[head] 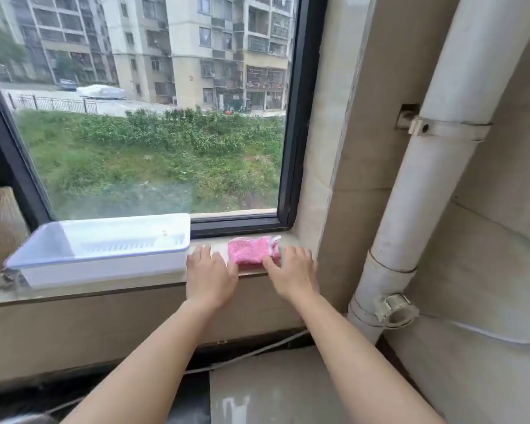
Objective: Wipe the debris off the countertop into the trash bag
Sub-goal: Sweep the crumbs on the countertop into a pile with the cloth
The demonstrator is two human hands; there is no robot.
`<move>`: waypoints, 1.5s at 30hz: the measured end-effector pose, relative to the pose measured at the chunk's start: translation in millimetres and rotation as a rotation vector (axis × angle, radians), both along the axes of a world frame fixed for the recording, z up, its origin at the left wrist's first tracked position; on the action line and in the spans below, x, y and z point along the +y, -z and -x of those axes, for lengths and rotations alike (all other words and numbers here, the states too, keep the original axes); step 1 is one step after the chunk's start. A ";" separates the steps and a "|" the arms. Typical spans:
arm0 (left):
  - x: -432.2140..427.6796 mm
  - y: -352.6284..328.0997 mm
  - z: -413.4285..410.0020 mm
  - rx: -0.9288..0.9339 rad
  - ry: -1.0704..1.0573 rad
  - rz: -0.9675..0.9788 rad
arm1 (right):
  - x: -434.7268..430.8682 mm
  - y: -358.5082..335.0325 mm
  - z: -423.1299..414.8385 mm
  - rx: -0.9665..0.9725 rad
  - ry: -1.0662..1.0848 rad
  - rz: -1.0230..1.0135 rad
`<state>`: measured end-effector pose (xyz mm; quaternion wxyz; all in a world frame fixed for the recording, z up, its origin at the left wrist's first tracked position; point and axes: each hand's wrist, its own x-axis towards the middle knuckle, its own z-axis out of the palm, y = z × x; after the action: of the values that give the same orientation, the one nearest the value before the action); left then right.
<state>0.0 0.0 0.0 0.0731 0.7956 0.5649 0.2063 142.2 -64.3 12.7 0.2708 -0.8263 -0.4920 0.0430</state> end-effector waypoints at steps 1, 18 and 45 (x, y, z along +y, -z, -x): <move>7.1 2.1 -1.1 0.032 -0.030 0.036 | 9.0 3.7 -0.1 0.005 0.036 0.008; -82.7 -11.9 2.8 -1.267 -0.030 0.810 | -68.3 0.5 21.8 0.880 0.040 -0.431; -633.4 141.8 102.8 -0.007 0.821 1.924 | -763.7 107.5 251.2 1.282 0.880 -0.214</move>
<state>-102.8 -633.4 -141.8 0.7416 0.5318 0.1769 -0.3686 -109.1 -828.0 -94.8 0.5721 -0.7288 0.1315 0.3526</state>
